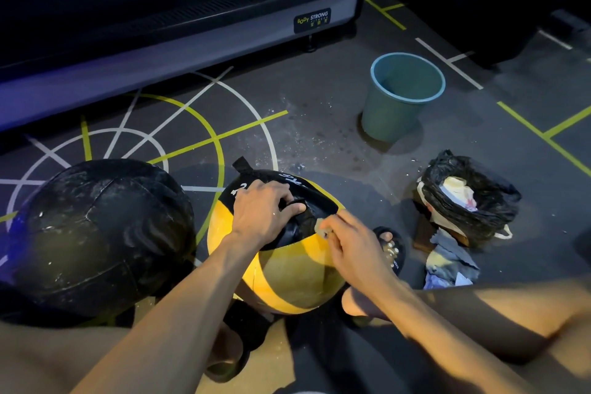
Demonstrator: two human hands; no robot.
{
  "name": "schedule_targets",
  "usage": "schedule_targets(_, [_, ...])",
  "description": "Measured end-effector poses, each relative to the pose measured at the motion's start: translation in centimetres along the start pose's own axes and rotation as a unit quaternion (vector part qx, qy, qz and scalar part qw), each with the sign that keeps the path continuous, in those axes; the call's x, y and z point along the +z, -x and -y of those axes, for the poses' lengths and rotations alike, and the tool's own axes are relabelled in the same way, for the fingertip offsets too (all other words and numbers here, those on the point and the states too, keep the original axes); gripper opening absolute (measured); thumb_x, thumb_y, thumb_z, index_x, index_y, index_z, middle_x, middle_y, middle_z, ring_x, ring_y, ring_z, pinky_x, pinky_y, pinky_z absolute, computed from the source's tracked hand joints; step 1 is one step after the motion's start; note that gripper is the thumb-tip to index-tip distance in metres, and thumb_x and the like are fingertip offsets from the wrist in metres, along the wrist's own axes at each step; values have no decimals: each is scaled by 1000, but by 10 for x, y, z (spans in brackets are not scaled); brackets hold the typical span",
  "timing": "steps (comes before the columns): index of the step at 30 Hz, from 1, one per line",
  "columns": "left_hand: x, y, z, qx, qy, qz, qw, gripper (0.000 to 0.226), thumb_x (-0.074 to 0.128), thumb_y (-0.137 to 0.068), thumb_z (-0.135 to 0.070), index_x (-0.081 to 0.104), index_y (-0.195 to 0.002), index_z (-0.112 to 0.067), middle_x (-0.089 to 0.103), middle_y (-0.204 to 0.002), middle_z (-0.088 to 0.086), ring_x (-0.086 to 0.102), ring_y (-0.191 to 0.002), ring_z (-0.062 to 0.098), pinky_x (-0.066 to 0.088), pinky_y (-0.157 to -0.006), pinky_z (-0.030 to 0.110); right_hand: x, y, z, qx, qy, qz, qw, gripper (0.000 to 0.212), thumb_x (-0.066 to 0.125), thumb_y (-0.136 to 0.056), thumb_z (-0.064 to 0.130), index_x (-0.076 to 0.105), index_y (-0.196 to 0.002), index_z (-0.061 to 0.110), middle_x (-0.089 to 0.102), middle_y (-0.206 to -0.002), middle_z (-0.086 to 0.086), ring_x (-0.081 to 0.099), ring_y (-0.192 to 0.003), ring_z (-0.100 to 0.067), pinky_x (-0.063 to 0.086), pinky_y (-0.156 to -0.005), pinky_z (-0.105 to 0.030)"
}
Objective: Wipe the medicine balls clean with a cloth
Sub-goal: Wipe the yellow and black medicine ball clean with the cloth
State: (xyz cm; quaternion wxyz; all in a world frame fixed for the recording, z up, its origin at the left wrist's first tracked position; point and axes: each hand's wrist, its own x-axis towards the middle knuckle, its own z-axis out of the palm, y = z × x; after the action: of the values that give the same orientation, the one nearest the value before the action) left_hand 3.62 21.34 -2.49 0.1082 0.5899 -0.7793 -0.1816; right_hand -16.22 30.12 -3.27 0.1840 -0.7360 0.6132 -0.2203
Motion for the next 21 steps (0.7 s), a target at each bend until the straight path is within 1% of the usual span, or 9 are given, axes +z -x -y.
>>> schedule_targets(2, [1,-2,-1,-10,-12,-14,1000,35,59,-93,-63,67,-83,-30,71,-123,-11,59,-109,24,41,-93,45,-1,2,0,5,-33,11,999,18,53,-100,13,65,-112,20,52,-102,15,51,-83,-1,38,-71,-14])
schedule_targets(4, [1,-3,0,-25,-11,-33,999,35,59,-93,-63,66,-82,-31,72,-117,-10,60,-106,24,42,-88,43,-3,-5,-11,42,-67,-9,997,20,56,-100,10,66,-114,20,49,-97,20,54,-85,3,37,-73,-10])
schedule_targets(5, [1,-3,-1,-33,-9,-39,999,34,60,-93,-63,65,-81,-31,72,-112,-10,60,-105,24,41,-84,41,-4,-12,-19,71,-74,-30,994,21,58,-99,9,68,-115,19,52,-98,18,56,-88,2,38,-75,-11])
schedule_targets(8, [0,-8,-10,-60,-14,-39,997,35,60,-93,-62,66,-80,-30,68,-102,-8,59,-102,26,37,-79,40,-2,-30,-22,128,-71,-59,988,23,58,-98,7,69,-117,15,59,-103,6,61,-99,-17,42,-83,-28])
schedule_targets(11, [0,-12,-14,-74,-23,-24,997,36,59,-93,-63,69,-85,-29,63,-108,-4,56,-109,27,37,-84,43,9,-17,10,60,-69,-38,995,17,56,-99,12,66,-109,20,52,-101,9,57,-93,-13,42,-79,-30])
schedule_targets(14, [-1,-13,-12,-78,-15,-6,997,36,59,-93,-64,70,-88,-30,61,-111,-4,53,-113,27,37,-88,44,6,3,21,-27,-76,20,997,14,57,-99,14,65,-108,22,52,-100,8,55,-86,-9,46,-76,-28])
schedule_targets(16, [0,-13,-13,-77,-16,-7,997,37,59,-93,-64,71,-88,-30,61,-110,-4,53,-112,27,37,-87,43,-1,-7,3,1,-78,13,997,19,59,-98,12,69,-112,20,59,-103,5,59,-89,-10,48,-79,-29])
schedule_targets(19, [2,-14,-20,-83,-29,-14,996,38,57,-94,-65,69,-87,-30,59,-106,-3,54,-109,28,39,-85,44,-5,-22,-12,91,-74,-61,991,21,59,-98,10,71,-113,16,64,-103,2,63,-95,-19,44,-80,-28])
schedule_targets(21, [3,-14,-21,-88,-37,-13,995,38,55,-95,-65,67,-89,-29,57,-106,-2,53,-108,29,39,-85,44,4,-14,7,56,-72,-50,995,17,58,-98,11,69,-108,18,58,-101,4,60,-90,-16,47,-79,-32])
